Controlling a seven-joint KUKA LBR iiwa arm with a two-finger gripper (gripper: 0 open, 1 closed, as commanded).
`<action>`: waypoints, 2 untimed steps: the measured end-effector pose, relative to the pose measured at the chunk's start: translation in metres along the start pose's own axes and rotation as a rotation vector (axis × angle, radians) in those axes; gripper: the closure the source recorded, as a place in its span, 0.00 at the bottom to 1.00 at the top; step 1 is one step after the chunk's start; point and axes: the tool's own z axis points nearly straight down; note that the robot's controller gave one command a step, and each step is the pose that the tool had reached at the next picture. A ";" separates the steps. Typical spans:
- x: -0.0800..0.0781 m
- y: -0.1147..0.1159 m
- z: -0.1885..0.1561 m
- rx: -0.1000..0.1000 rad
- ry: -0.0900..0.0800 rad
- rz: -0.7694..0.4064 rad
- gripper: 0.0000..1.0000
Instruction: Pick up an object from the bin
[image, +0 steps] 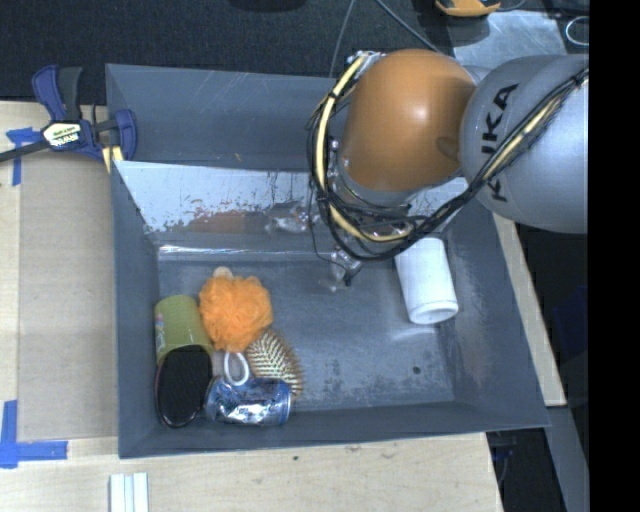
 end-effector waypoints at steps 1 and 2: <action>-0.037 0.089 0.056 -0.004 -0.002 -0.202 0.00; -0.037 0.085 0.054 0.001 -0.004 -0.196 1.00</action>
Offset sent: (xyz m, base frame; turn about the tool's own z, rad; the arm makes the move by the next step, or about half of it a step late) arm -0.0303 0.0878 -0.0542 -0.1939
